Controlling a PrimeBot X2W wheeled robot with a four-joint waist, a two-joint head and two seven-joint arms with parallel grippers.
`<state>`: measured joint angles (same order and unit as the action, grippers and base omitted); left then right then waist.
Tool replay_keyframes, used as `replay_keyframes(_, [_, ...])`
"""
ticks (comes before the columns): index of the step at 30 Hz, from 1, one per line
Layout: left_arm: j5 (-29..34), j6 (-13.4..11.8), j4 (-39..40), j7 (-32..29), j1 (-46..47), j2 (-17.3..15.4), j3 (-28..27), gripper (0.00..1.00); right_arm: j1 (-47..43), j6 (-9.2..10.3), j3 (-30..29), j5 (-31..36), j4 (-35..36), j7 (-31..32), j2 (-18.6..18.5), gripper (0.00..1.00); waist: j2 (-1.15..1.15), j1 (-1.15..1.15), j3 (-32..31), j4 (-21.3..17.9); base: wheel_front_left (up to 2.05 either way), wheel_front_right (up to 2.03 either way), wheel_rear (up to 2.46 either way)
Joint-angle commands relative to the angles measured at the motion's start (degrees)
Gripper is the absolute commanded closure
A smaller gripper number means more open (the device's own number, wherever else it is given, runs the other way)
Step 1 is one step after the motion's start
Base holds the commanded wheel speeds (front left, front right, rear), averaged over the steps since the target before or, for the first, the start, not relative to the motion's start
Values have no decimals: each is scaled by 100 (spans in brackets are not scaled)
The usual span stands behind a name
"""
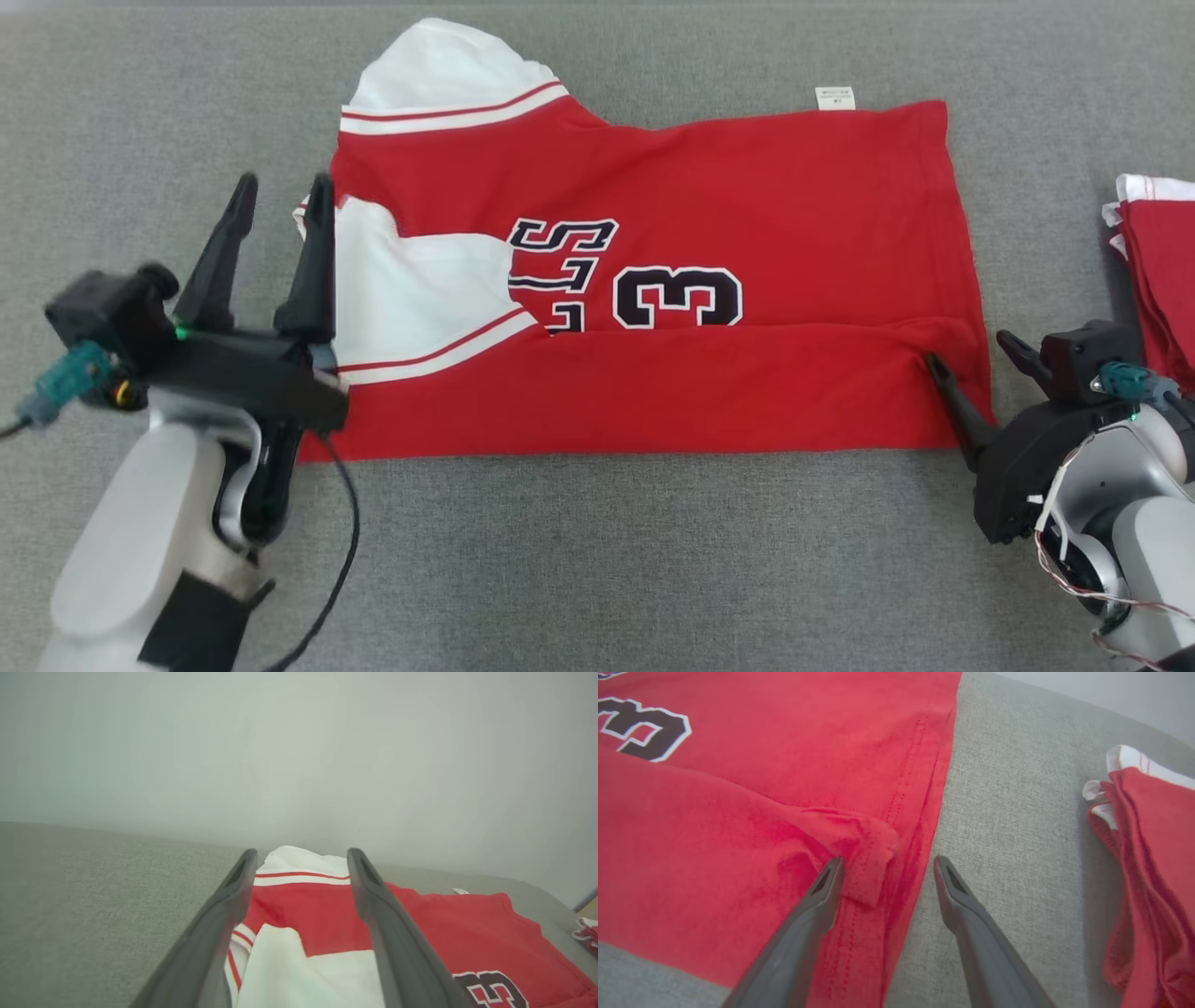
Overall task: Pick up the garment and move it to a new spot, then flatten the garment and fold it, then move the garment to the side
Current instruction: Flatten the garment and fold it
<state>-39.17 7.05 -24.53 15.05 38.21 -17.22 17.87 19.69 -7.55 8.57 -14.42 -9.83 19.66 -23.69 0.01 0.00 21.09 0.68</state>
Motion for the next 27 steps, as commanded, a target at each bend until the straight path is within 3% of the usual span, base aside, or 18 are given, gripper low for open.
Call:
replay_keyframes(1, [109,-18,-39,17,-204,-57,-25,0,-133,14,-32,25,53,58,45,0,-1,0,-71,-3,0,0,0])
replay_keyframes(8, [620,-365,-52,-85,-1230,-331,81,0,-811,14,-629,65,705,770,365,0,-1,0,-396,-9,0,0,0])
replay_keyframes(14, [651,-590,14,-430,-1773,-438,202,0,-1370,14,-980,203,1375,1244,658,0,-1,0,-553,39,0,0,0])
replay_keyframes(27, [553,-822,-644,-1021,-1525,-223,384,0,-1460,14,-944,396,1701,1744,982,0,-1,0,-578,-39,0,0,0])
